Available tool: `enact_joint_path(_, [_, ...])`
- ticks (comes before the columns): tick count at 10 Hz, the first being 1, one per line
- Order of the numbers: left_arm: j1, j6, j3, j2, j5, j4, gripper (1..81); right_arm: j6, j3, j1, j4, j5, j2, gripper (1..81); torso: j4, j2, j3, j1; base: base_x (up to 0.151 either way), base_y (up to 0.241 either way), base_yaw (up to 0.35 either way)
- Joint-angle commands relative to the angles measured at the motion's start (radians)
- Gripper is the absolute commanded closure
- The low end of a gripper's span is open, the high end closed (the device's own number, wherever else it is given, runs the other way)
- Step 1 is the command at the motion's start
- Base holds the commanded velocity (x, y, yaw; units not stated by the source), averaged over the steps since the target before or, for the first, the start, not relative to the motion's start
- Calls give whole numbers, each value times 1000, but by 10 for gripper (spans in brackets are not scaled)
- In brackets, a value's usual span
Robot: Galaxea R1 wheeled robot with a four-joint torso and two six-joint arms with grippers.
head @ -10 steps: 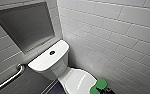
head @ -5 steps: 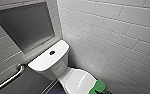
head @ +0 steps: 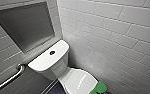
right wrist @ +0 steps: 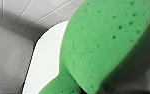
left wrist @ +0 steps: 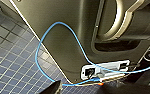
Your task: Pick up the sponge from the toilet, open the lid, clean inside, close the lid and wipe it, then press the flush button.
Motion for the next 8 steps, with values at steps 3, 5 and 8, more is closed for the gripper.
enact_joint_path(3, [34, -3, 8, -2, 80, -5, 10, 6, 28, 73, -2, -39, -52, 10, 0, 0, 0, 0, 0, 0, 0])
enact_joint_path(5, [32, -1, 9, 2, 77, -3, 10, 6, 38, 75, -2, -39, -69, 10, 0, 0, 0, 0, 0, 0, 0])
enact_joint_path(8, [30, -3, 7, 2, 79, -3, 10, 6, 40, 76, -3, -39, -69, 10, 0, 0, 0, 0, 0, 0, 0])
